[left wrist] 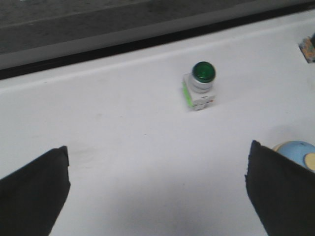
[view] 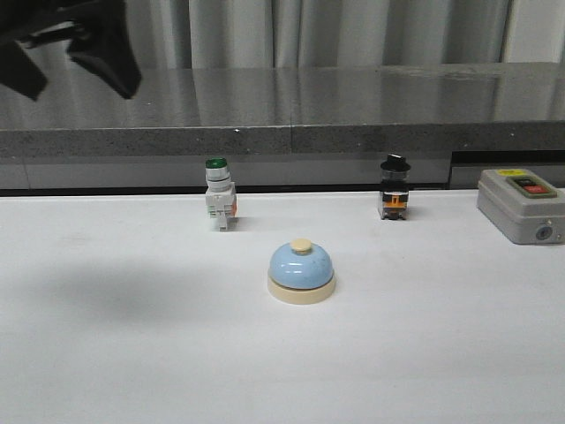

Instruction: Place and press bell with both arms

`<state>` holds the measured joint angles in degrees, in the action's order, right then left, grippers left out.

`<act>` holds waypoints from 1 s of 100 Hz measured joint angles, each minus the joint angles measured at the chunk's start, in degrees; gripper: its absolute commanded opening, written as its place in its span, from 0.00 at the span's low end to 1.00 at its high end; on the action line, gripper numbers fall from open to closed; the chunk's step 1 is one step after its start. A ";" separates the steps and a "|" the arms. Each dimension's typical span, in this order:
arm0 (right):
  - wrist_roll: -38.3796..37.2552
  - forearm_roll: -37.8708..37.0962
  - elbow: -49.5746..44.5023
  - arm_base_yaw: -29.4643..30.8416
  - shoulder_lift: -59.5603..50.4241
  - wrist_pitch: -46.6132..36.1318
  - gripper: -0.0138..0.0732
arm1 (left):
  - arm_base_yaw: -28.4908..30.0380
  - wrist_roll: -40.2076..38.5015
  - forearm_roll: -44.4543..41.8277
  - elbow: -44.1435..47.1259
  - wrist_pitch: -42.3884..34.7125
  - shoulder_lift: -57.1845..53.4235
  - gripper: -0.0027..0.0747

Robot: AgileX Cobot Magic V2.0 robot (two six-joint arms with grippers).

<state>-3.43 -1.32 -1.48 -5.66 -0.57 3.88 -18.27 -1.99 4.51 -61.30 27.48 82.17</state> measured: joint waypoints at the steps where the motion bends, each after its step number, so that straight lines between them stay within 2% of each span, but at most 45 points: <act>1: 0.00 0.00 0.00 0.00 0.00 0.00 0.09 | 0.39 0.00 0.00 0.85 -0.40 -0.83 0.93; 24: 0.00 0.00 0.00 0.00 0.00 0.00 0.09 | 4.76 -0.09 0.36 14.56 -6.67 -15.57 0.93; 45: 0.00 0.00 0.00 0.00 0.00 0.00 0.09 | 5.01 -0.09 0.73 25.06 -11.31 -29.90 0.93; 77: 0.00 0.00 0.00 0.00 0.00 0.00 0.09 | 5.01 -0.09 0.73 33.98 -12.17 -46.92 0.92; 90: 0.00 0.00 0.00 0.00 0.00 0.00 0.09 | 5.01 -0.09 0.73 34.52 -12.17 -49.53 0.85; 100: 0.00 0.00 0.00 0.00 0.00 0.00 0.09 | 5.01 -0.09 0.73 34.52 -12.17 -49.78 0.74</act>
<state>-3.43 -1.32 -1.48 -5.66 -0.57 3.88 -13.27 -2.07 5.24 -26.78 15.30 32.38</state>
